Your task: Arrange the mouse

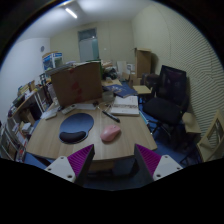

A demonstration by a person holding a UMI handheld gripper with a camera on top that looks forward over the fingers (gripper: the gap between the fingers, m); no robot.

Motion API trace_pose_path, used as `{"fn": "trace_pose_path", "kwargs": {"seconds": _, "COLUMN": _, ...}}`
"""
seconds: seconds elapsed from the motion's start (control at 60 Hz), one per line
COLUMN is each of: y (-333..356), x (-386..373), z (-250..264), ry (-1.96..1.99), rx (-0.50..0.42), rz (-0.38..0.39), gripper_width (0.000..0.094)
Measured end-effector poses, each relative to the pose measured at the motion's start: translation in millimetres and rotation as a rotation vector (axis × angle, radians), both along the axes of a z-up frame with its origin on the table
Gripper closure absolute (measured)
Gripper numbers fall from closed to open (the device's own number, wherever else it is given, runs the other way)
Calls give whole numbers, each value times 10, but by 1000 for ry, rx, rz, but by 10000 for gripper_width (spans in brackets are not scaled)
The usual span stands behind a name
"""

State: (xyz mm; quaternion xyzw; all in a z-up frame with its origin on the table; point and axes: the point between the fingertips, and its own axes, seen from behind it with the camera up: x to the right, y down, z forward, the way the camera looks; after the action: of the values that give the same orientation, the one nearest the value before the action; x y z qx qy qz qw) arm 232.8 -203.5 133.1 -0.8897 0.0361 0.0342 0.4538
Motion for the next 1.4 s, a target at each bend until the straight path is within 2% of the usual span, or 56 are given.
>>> {"fn": "trace_pose_path", "kwargs": {"seconds": 0.15, "y": 142, "x": -90, "z": -142, "ry": 29, "rx": -10, "rz": 76, "gripper_width": 119}}
{"fn": "trace_pose_path", "kwargs": {"seconds": 0.533, "y": 1009, "x": -326, "z": -1076, "ry": 45, "rx": -65, "rz": 293, "gripper_width": 117}}
{"fn": "trace_pose_path", "kwargs": {"seconds": 0.667, "y": 1296, "x": -366, "z": -1401, "ry": 23, "rx": -89, "rz": 313, "gripper_width": 118}}
{"fn": "trace_pose_path", "kwargs": {"seconds": 0.983, "y": 1961, "x": -439, "z": -1468, "ry": -18, "rx": -2, "rz": 243, "gripper_width": 142}}
{"fn": "trace_pose_path", "kwargs": {"seconds": 1.033, "y": 2023, "x": -435, "z": -1475, "ry": -49, "rx": 9, "rz": 239, "gripper_width": 172}}
{"fn": "trace_pose_path", "kwargs": {"seconds": 1.067, "y": 2056, "x": -413, "z": -1485, "ry": -85, "rx": 18, "rz": 240, "gripper_width": 239}}
{"fn": "trace_pose_path", "kwargs": {"seconds": 1.083, "y": 2060, "x": -440, "z": -1483, "ry": -80, "rx": 21, "rz": 243, "gripper_width": 216}}
{"fn": "trace_pose_path", "kwargs": {"seconds": 1.117, "y": 2061, "x": -473, "z": -1486, "ry": -57, "rx": 21, "rz": 235, "gripper_width": 376}}
{"fn": "trace_pose_path", "kwargs": {"seconds": 1.233, "y": 2074, "x": -425, "z": -1496, "ry": -27, "rx": 12, "rz": 148, "gripper_width": 456}}
{"fn": "trace_pose_path", "kwargs": {"seconds": 1.317, "y": 2055, "x": -407, "z": -1482, "ry": 18, "rx": -48, "rz": 70, "gripper_width": 535}}
{"fn": "trace_pose_path", "kwargs": {"seconds": 1.4, "y": 1996, "x": -425, "z": -1289, "ry": 54, "rx": -51, "rz": 18, "gripper_width": 542}}
